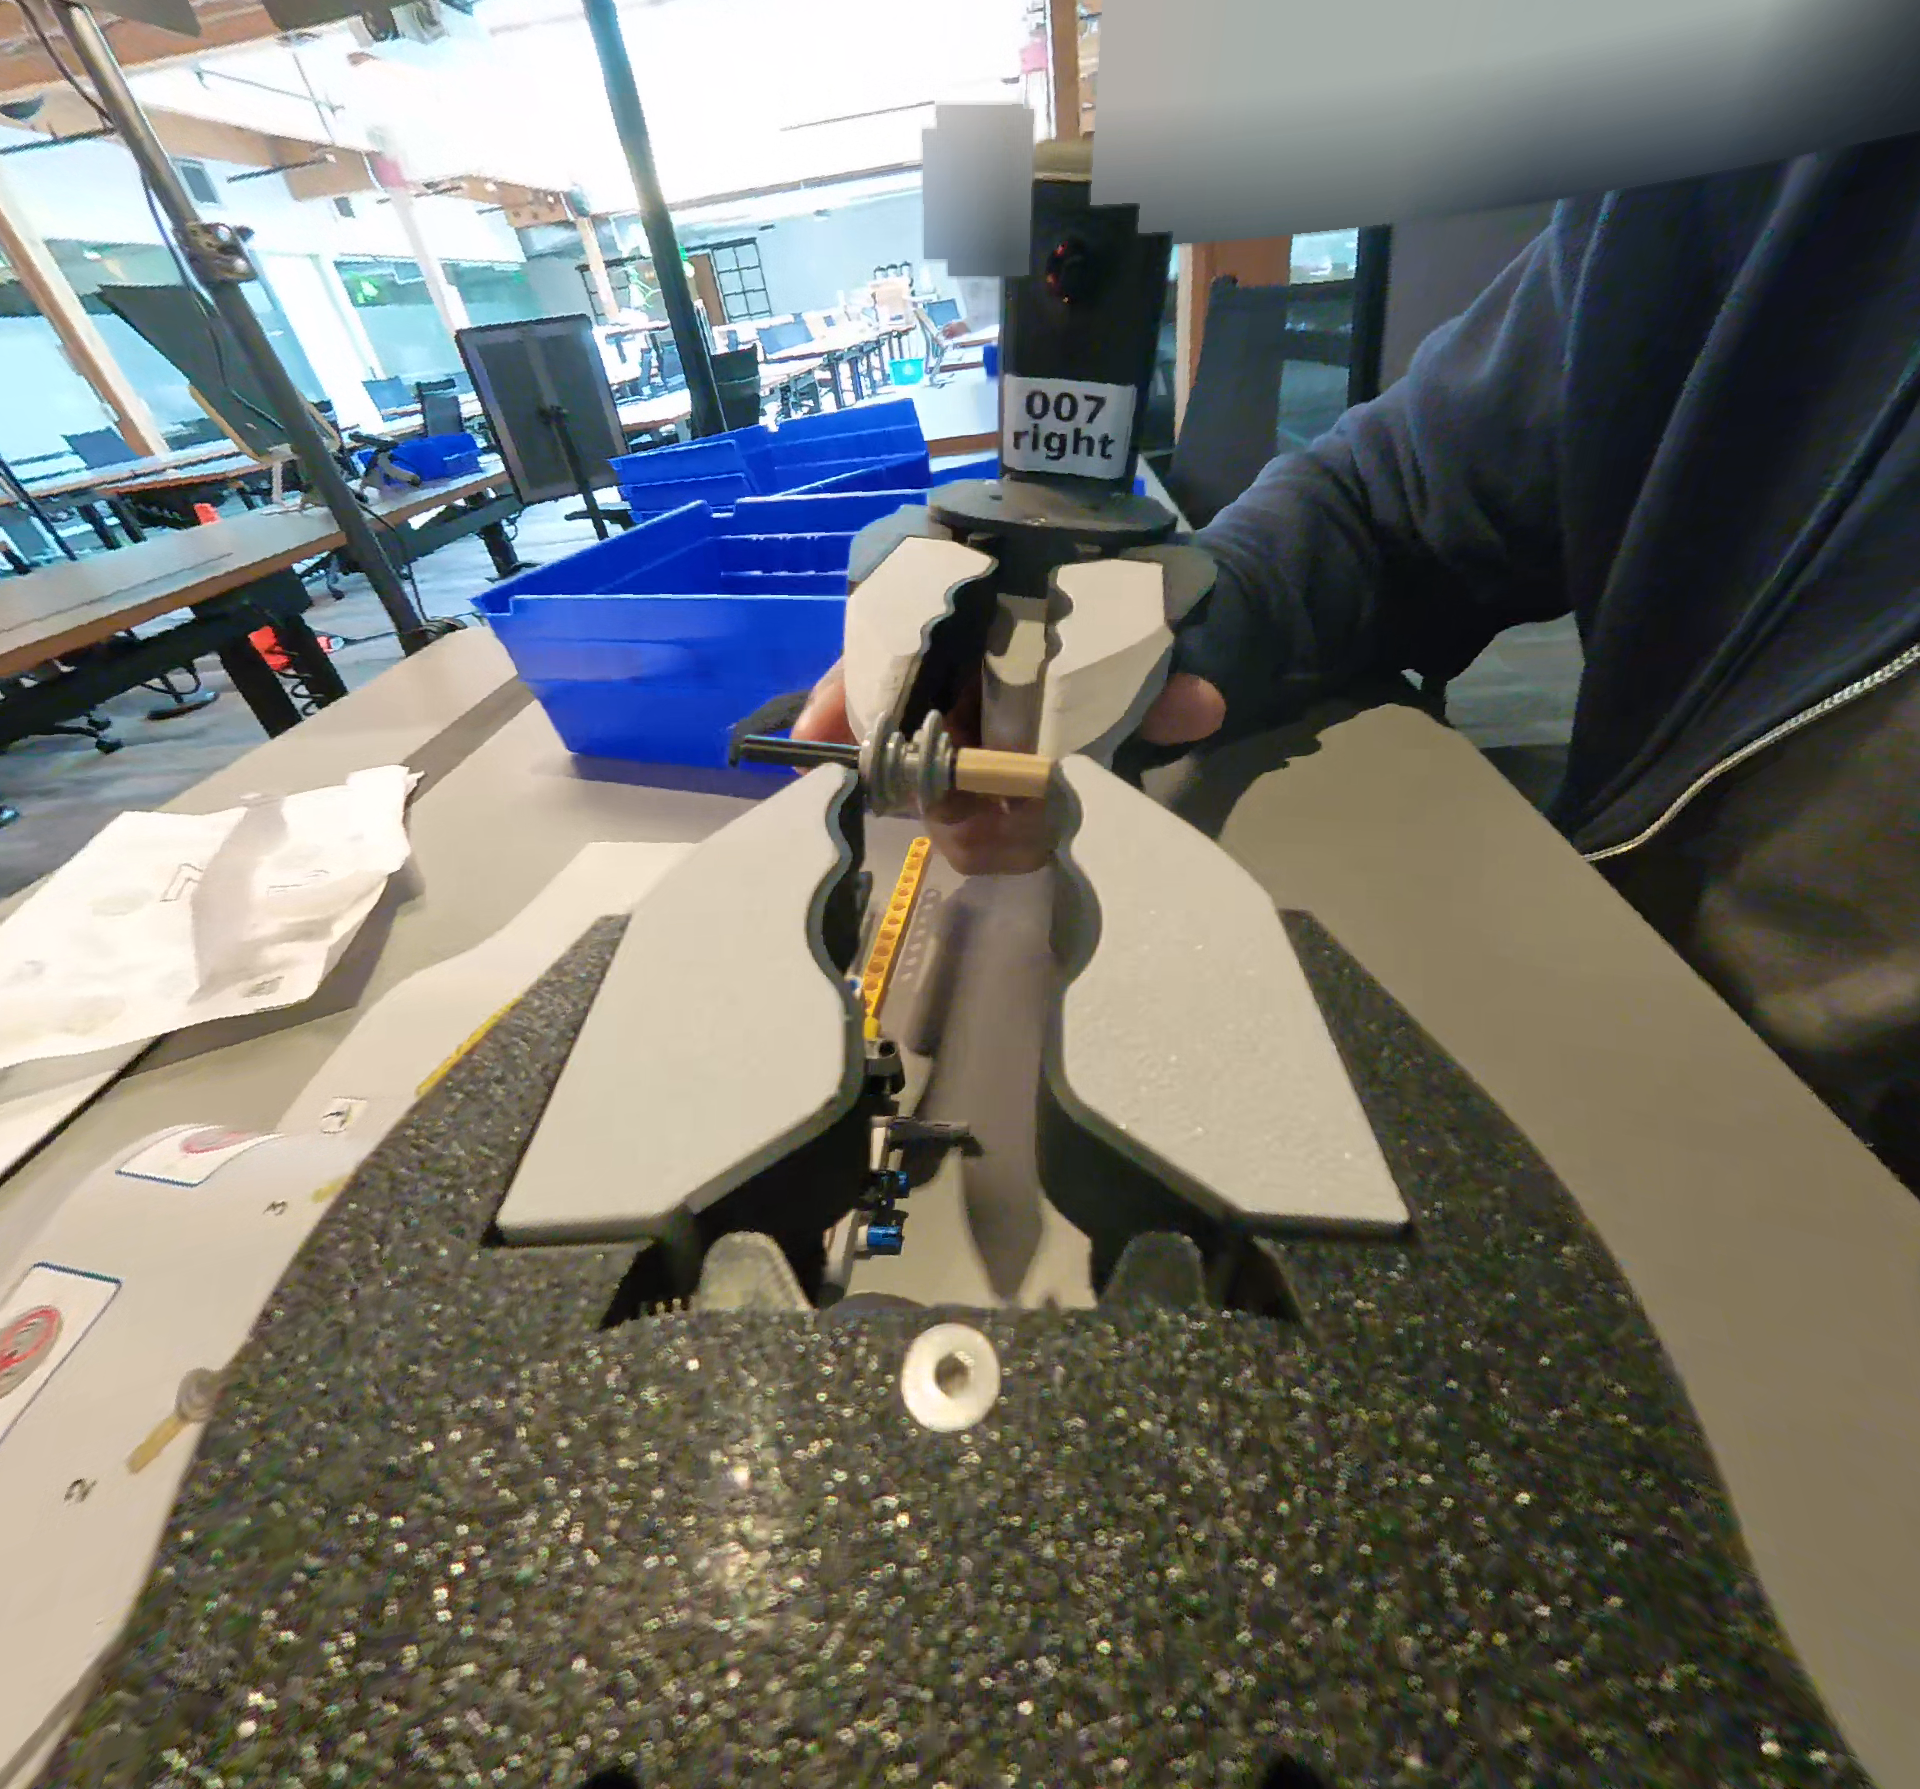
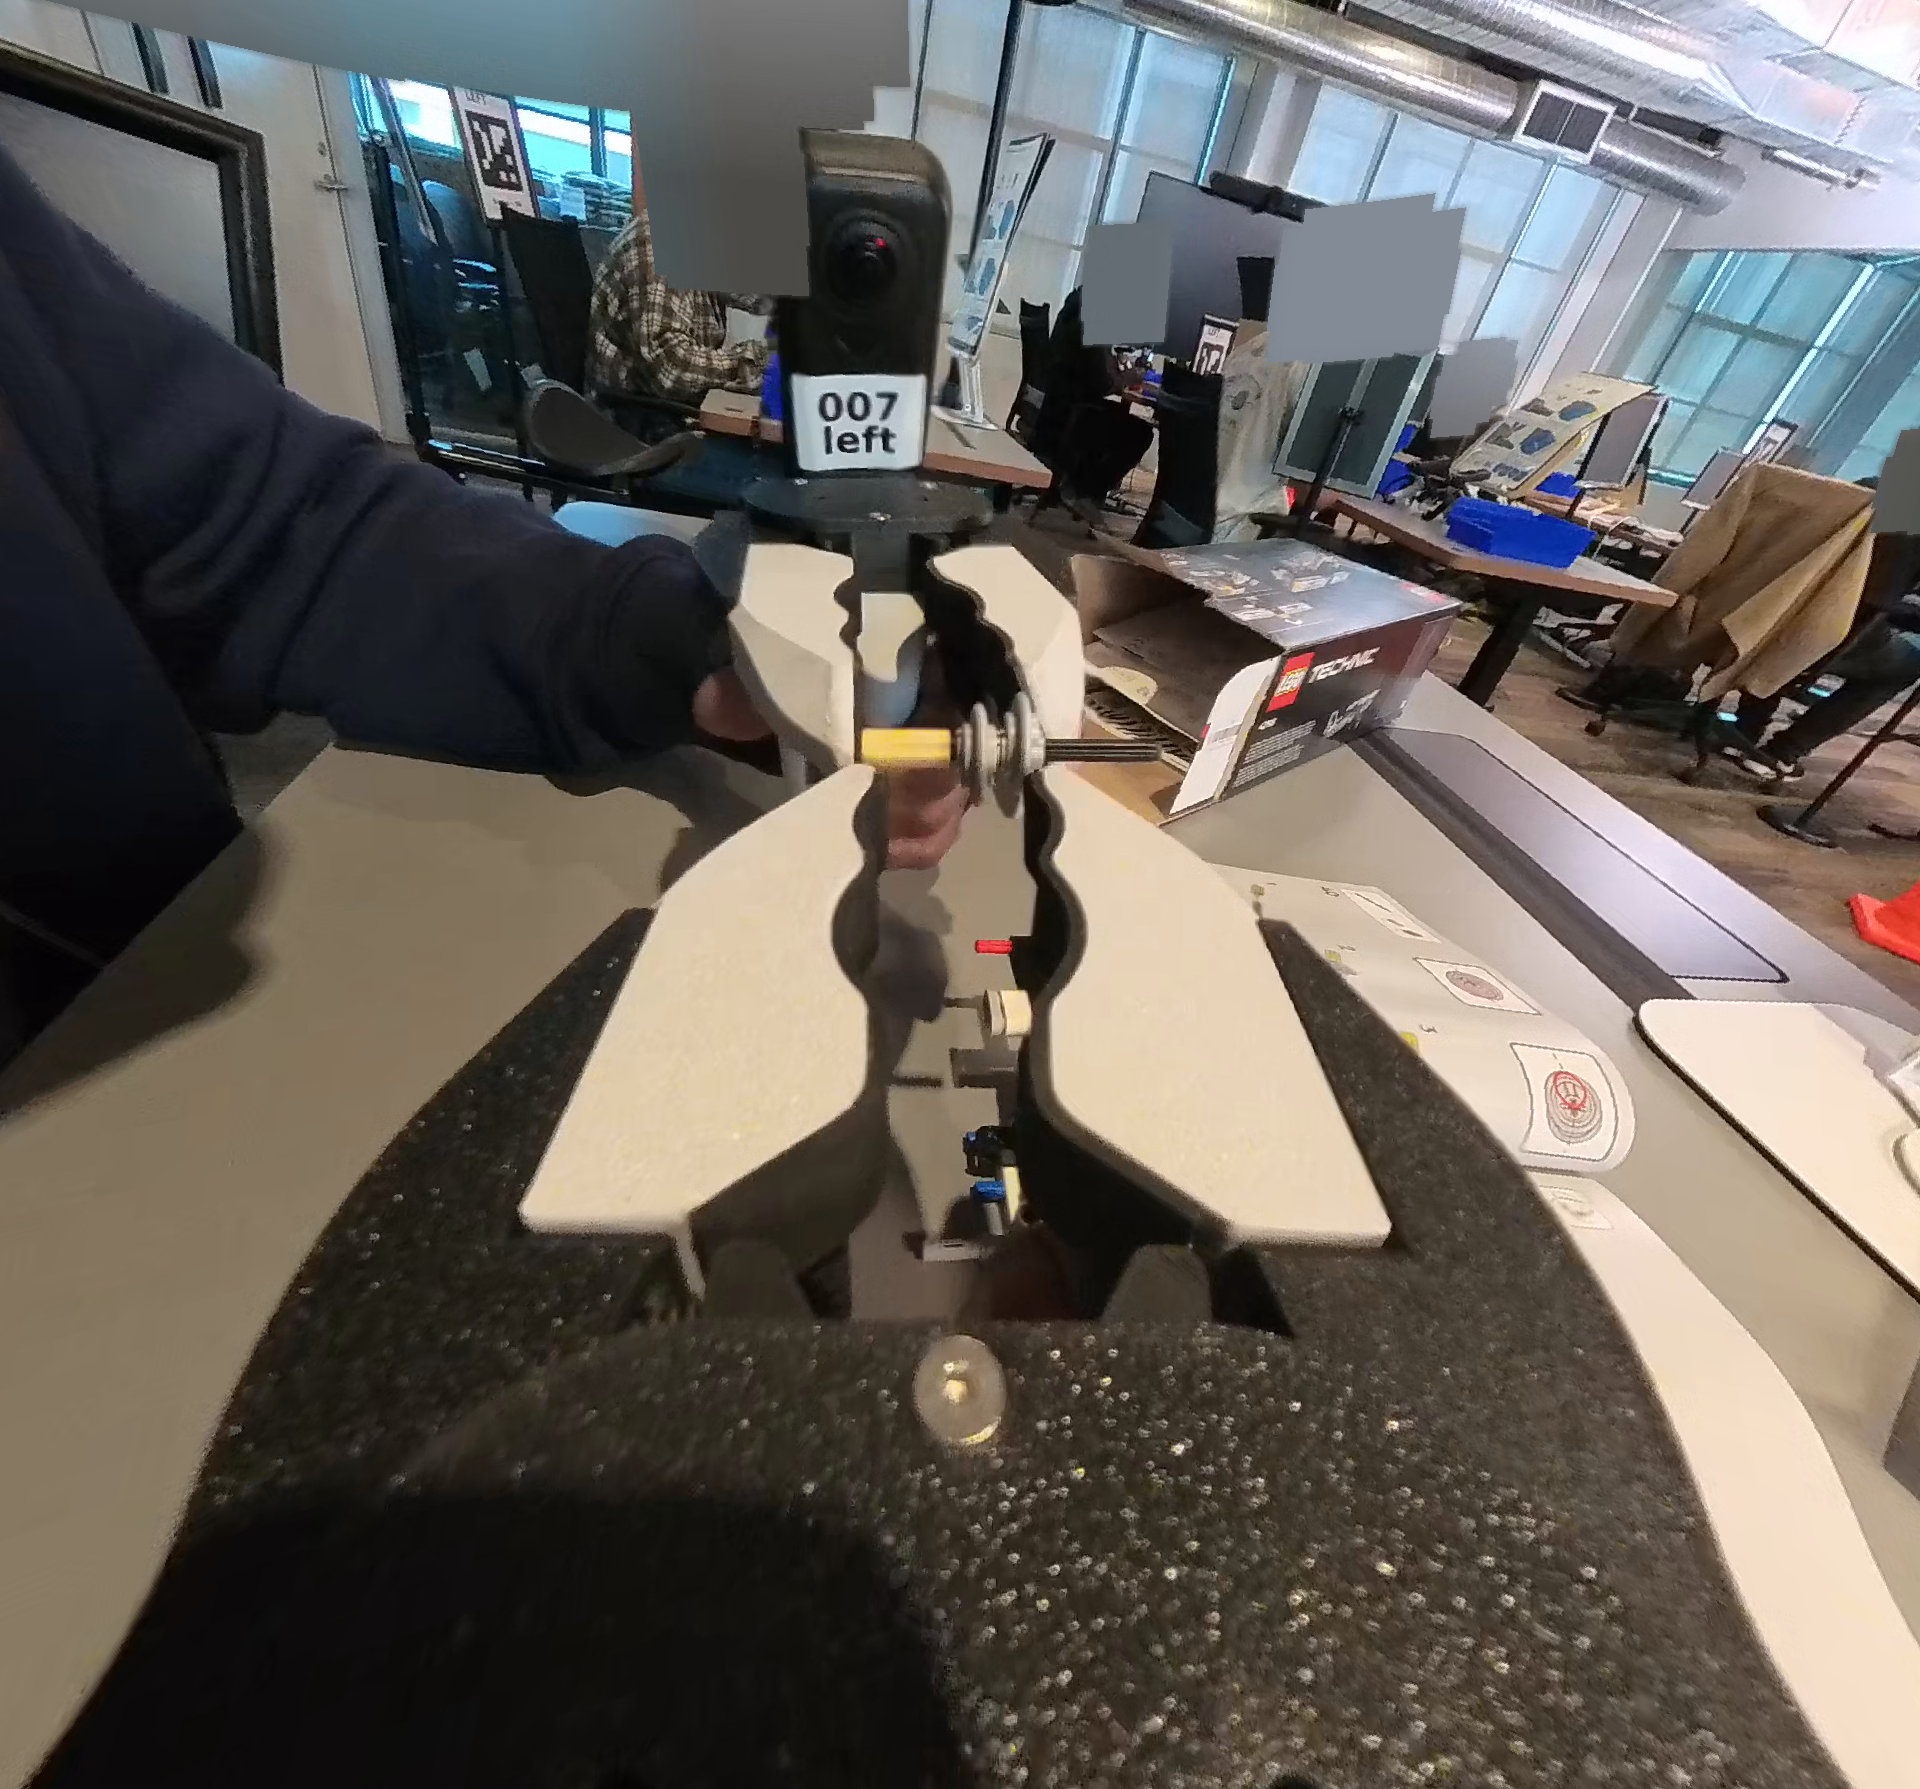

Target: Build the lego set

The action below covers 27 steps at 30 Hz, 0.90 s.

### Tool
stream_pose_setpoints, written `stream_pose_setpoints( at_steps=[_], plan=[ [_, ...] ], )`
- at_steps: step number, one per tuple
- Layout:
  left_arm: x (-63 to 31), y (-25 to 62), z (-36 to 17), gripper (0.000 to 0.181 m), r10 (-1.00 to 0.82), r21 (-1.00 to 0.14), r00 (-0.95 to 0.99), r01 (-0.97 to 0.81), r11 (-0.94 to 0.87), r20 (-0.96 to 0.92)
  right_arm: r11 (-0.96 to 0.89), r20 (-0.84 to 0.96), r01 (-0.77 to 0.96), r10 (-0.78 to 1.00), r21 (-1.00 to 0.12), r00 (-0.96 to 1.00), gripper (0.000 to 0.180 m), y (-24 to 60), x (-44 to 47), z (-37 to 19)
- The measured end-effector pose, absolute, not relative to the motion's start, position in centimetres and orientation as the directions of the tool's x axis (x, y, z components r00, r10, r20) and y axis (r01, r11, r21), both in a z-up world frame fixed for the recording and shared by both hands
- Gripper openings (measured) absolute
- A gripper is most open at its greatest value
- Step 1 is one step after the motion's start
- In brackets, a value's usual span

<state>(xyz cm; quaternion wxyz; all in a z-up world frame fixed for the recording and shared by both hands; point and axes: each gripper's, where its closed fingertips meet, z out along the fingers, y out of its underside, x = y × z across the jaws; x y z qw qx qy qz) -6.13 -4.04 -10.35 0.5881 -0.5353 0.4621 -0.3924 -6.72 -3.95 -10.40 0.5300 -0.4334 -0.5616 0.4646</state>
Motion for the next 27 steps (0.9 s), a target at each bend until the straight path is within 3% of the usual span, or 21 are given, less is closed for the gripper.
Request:
stream_pose_setpoints(
  at_steps=[6, 13, 27],
  plan=[
    [-6.3, -4.1, -9.7, 0.033, -0.968, -0.997, 0.243, 0.032, 0.065, -0.055, 0.254, 0.254, -0.007, 0.967, -0.967, 0.001, 0.029, -3.6, -6.8, -10.6],
    [-5.9, -4.1, -10.8, 0.033, -0.963, -0.993, 0.243, -0.039, 0.114, -0.120, 0.238, 0.238, -0.037, 0.971, -0.970, 0.003, 0.027, -3.8, -6.7, -10.5],
    [-6.8, -2.8, -13.2, 0.034, -0.841, -0.881, 0.309, -0.320, 0.348, -0.444, 0.111, 0.115, 0.110, 0.993, -0.988, 0.028, 0.017, -4.9, -6.0, -14.1]
  ],
)
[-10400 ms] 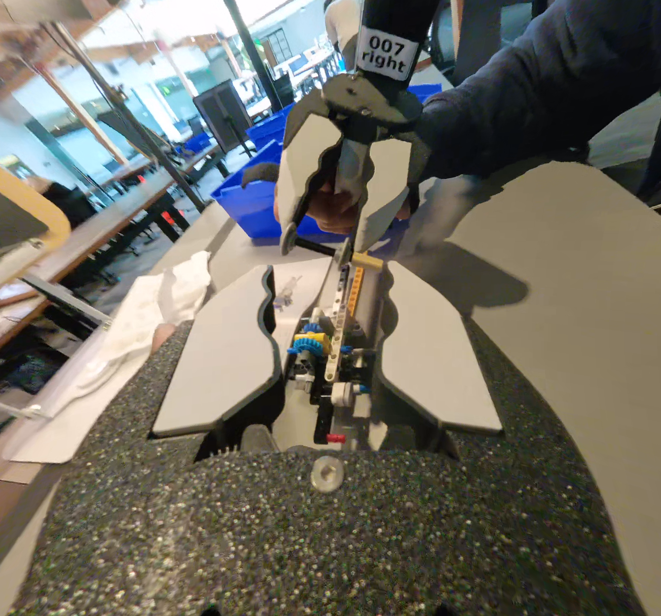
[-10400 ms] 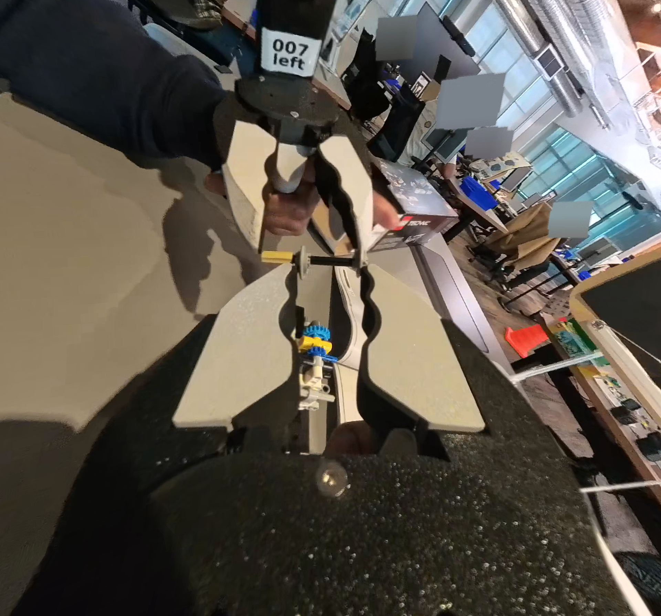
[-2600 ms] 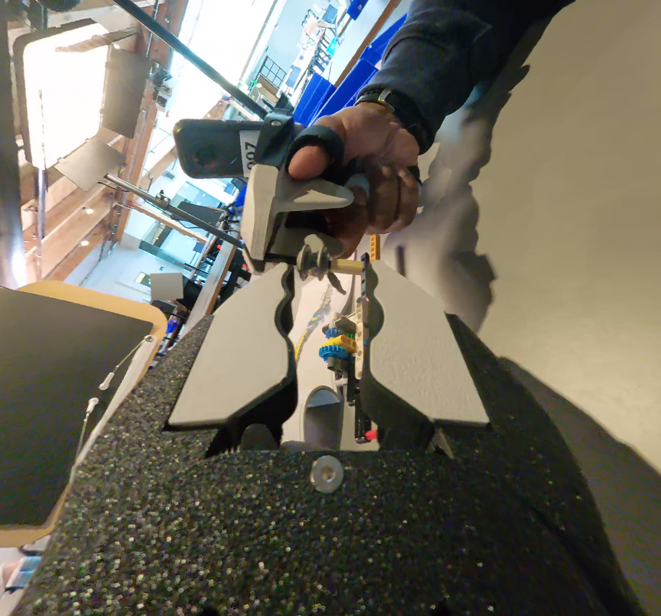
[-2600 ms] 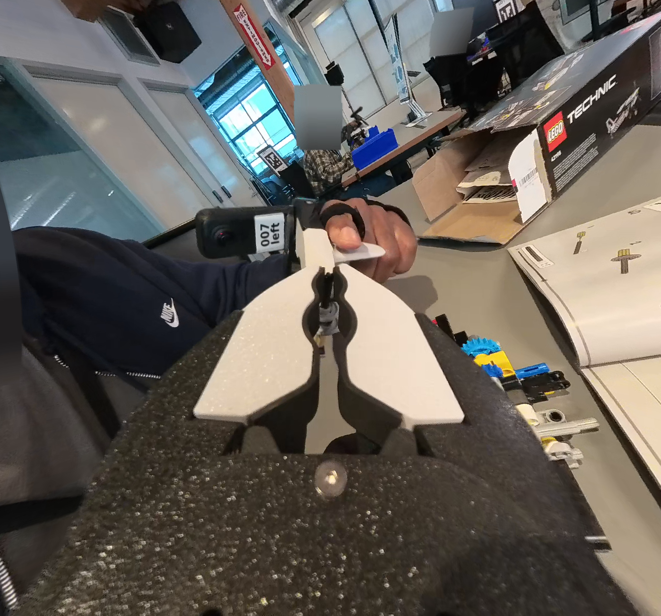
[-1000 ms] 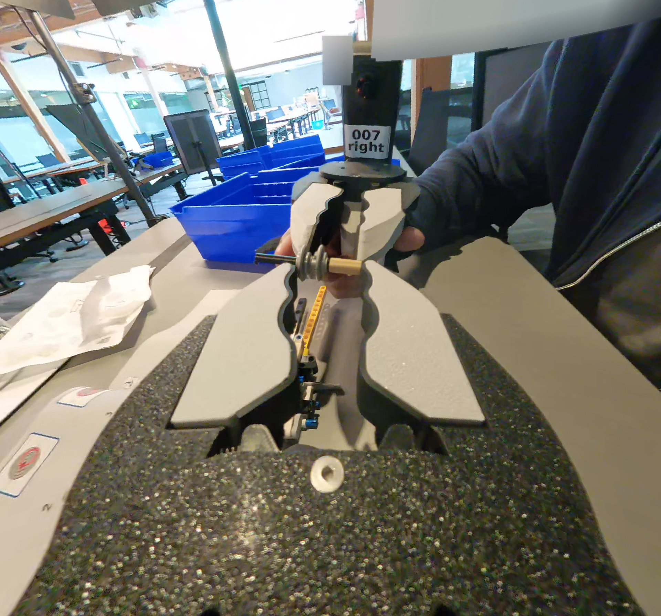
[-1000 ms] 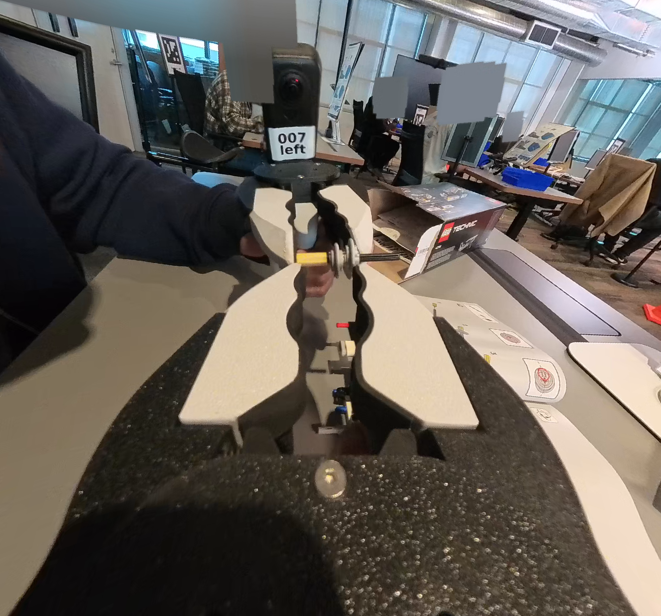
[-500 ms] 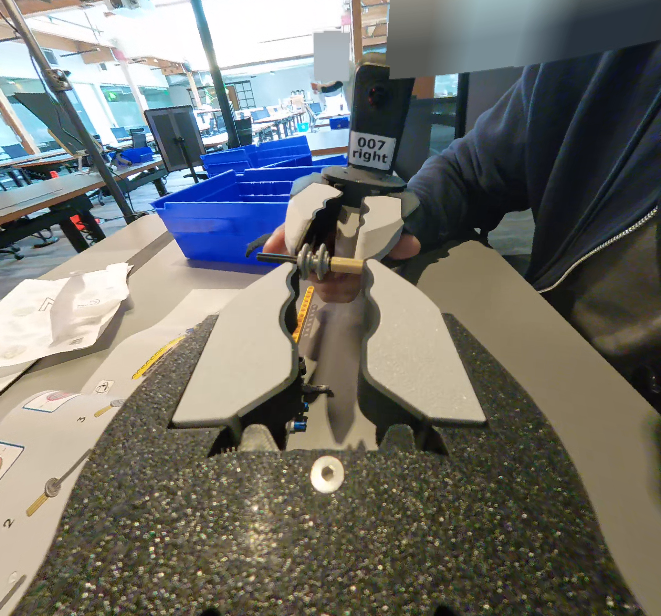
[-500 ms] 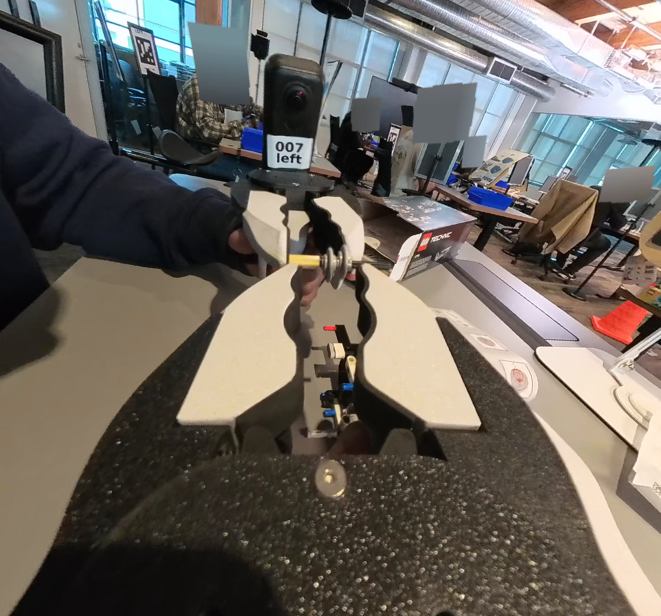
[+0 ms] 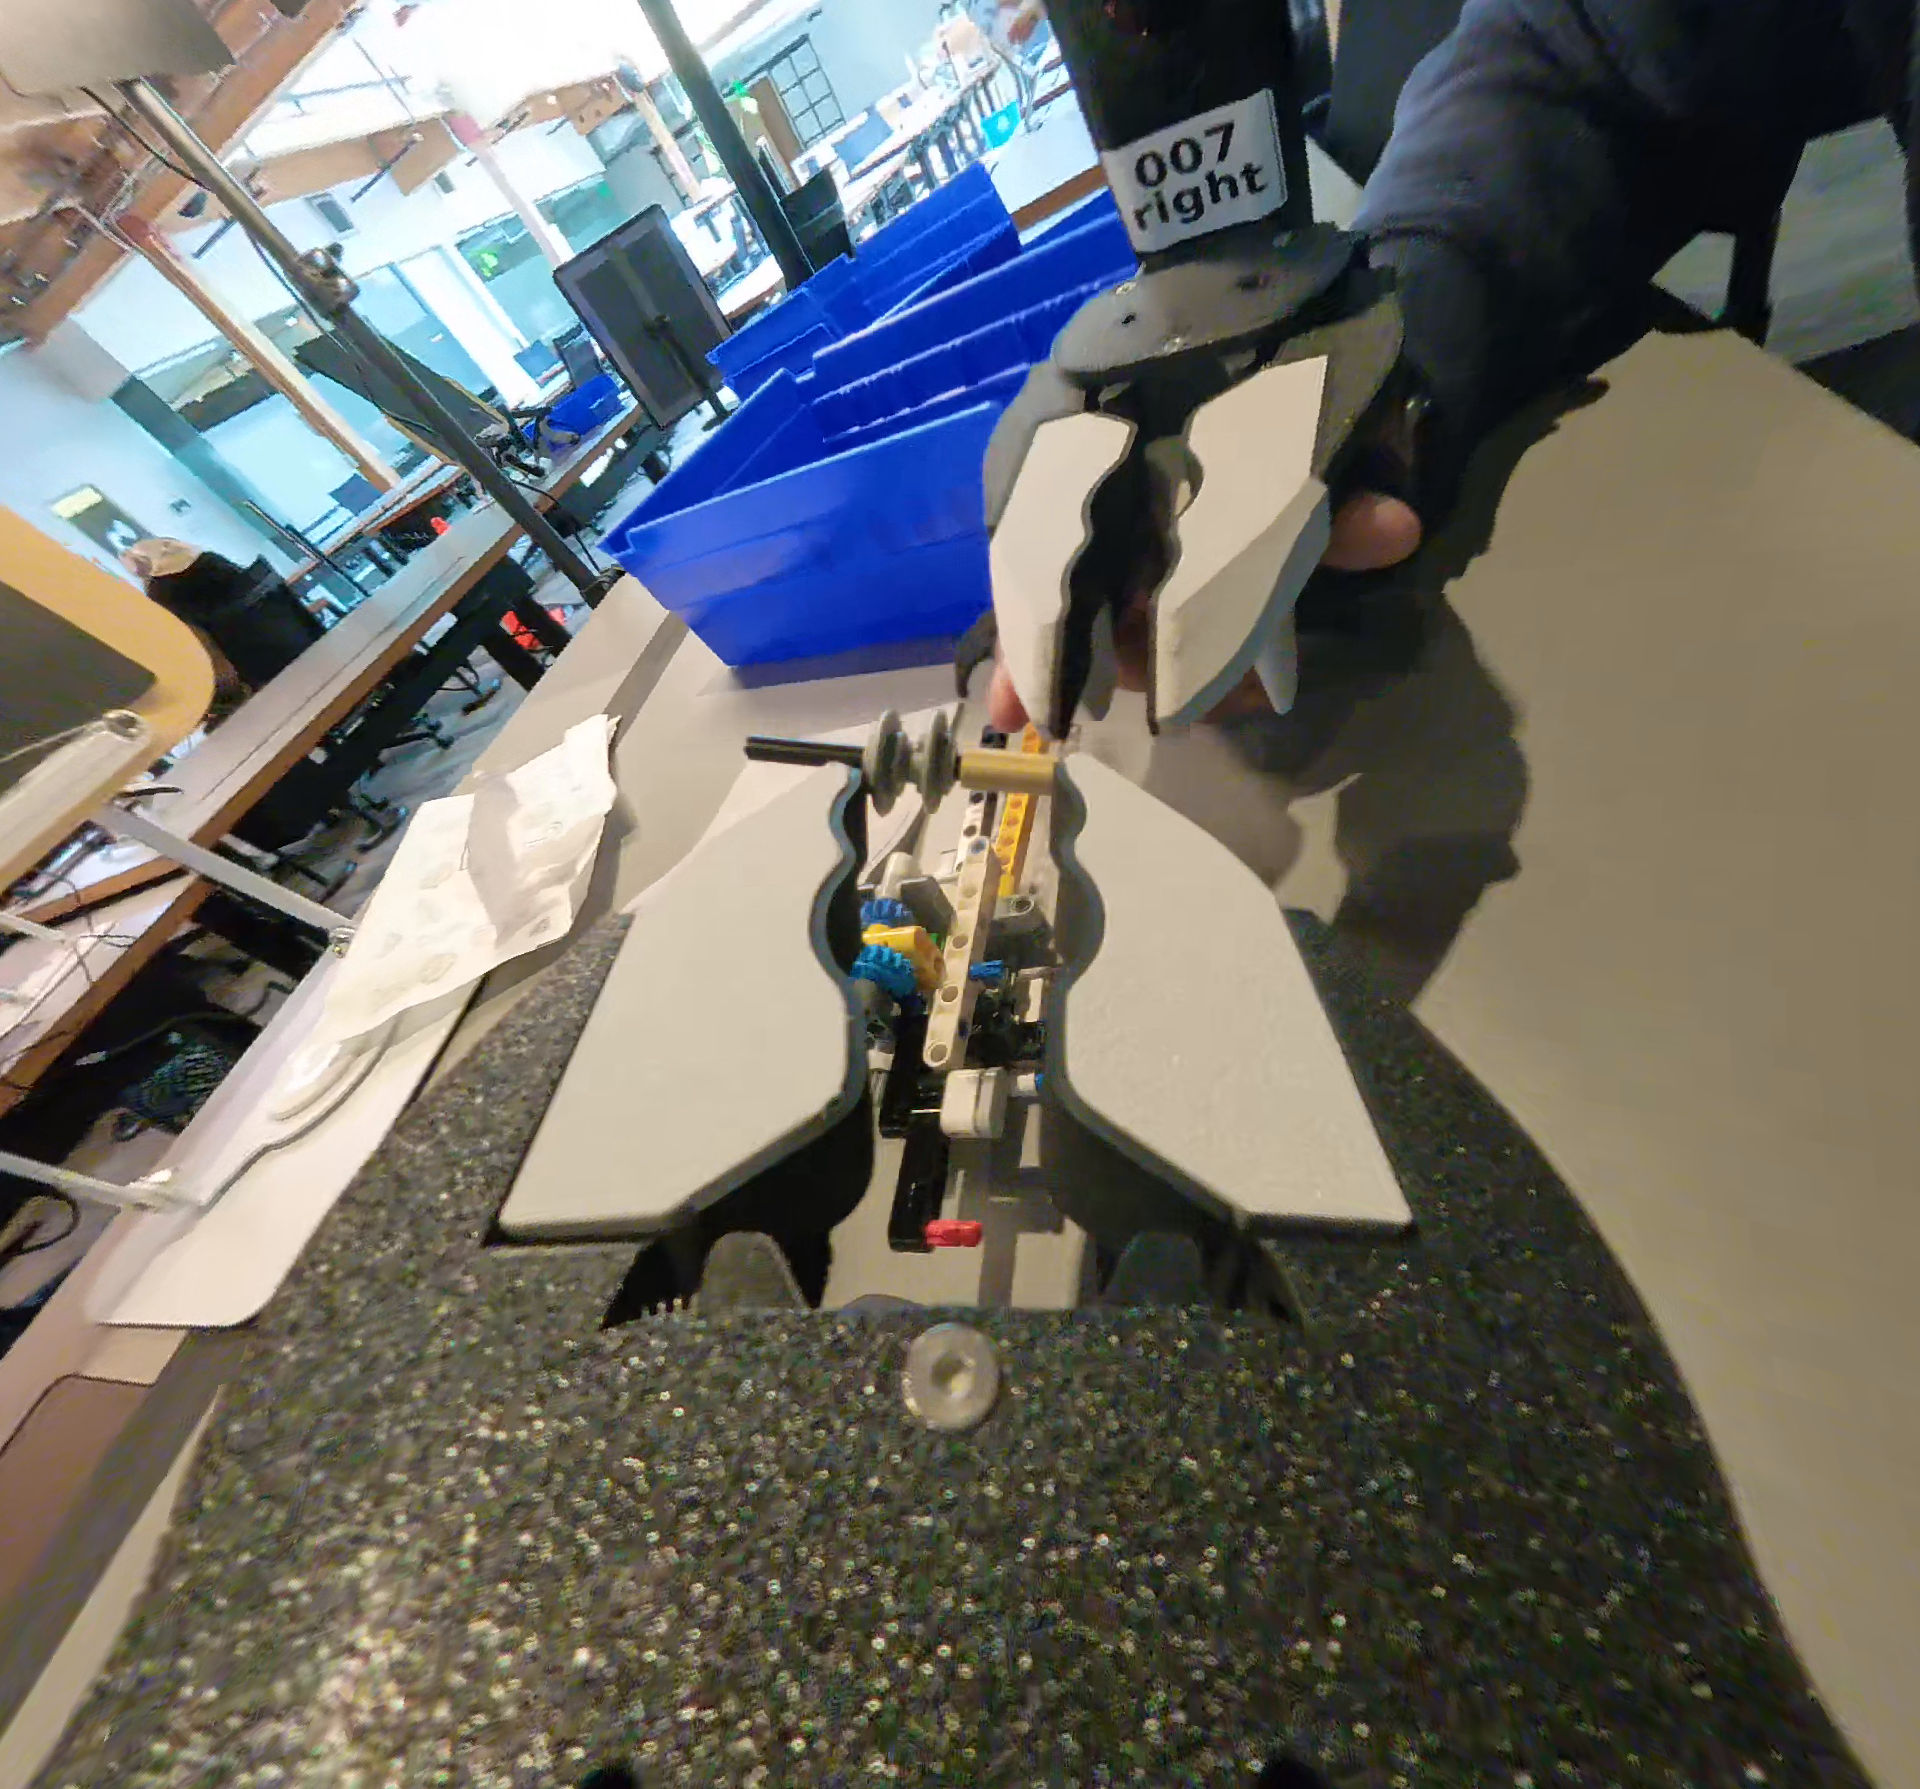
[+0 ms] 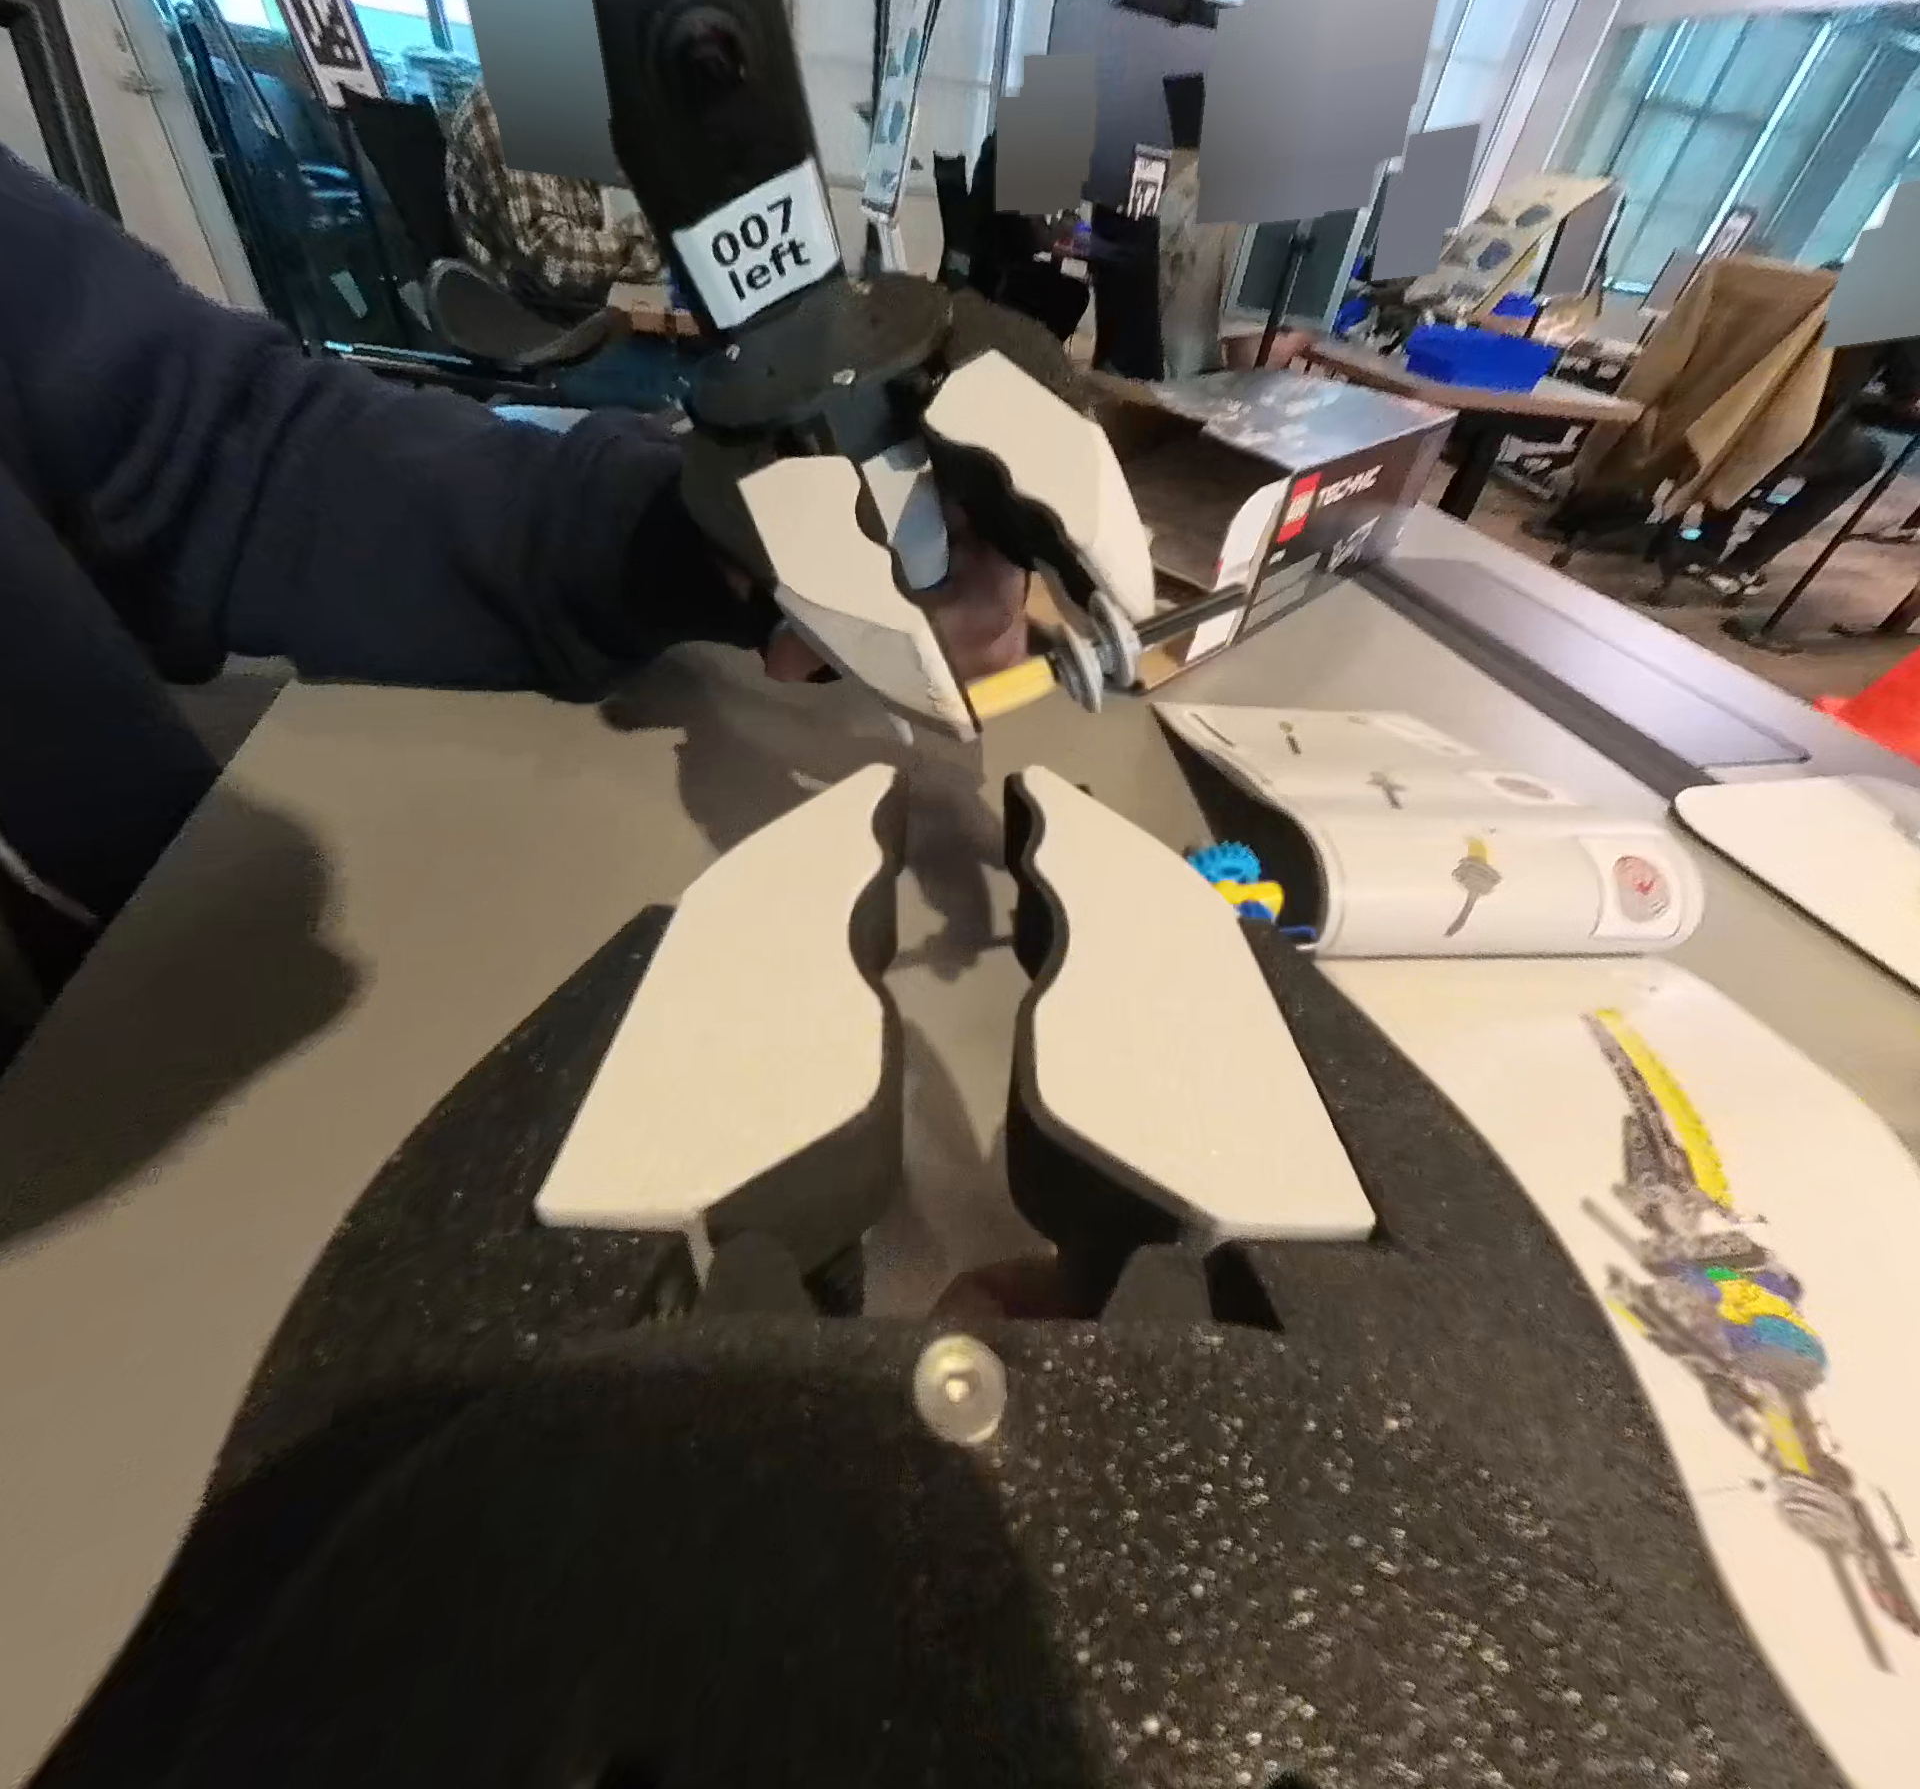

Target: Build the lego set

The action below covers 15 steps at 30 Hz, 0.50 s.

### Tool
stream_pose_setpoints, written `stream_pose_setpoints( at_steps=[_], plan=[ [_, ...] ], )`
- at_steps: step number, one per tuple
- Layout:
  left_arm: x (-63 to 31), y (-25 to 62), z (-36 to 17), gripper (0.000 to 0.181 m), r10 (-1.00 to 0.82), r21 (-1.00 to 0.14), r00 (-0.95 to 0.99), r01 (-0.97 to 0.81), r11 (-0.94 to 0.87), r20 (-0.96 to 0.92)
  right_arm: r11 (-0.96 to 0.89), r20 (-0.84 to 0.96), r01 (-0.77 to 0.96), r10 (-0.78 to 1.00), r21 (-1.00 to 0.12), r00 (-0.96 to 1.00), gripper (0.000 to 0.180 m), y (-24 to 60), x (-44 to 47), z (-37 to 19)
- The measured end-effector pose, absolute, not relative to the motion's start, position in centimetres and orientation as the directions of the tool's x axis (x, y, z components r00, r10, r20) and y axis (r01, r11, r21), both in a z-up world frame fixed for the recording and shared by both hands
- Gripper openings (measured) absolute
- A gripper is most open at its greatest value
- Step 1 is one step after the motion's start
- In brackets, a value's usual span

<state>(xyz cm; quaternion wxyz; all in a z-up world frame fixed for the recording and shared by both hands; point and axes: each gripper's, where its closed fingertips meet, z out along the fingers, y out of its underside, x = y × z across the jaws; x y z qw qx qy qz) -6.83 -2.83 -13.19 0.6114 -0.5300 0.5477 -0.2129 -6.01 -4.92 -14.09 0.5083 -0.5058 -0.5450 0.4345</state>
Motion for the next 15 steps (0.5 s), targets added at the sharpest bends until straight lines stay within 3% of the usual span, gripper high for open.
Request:
stream_pose_setpoints(
  at_steps=[15],
  plan=[
    [-7.0, -1.6, -15.4, 0.033, -0.811, -0.862, 0.342, -0.365, 0.351, -0.475, -0.113, -0.108, 0.150, 0.993, -0.982, 0.043, 0.013, -3.3, -6.1, -15.3]
  ],
)
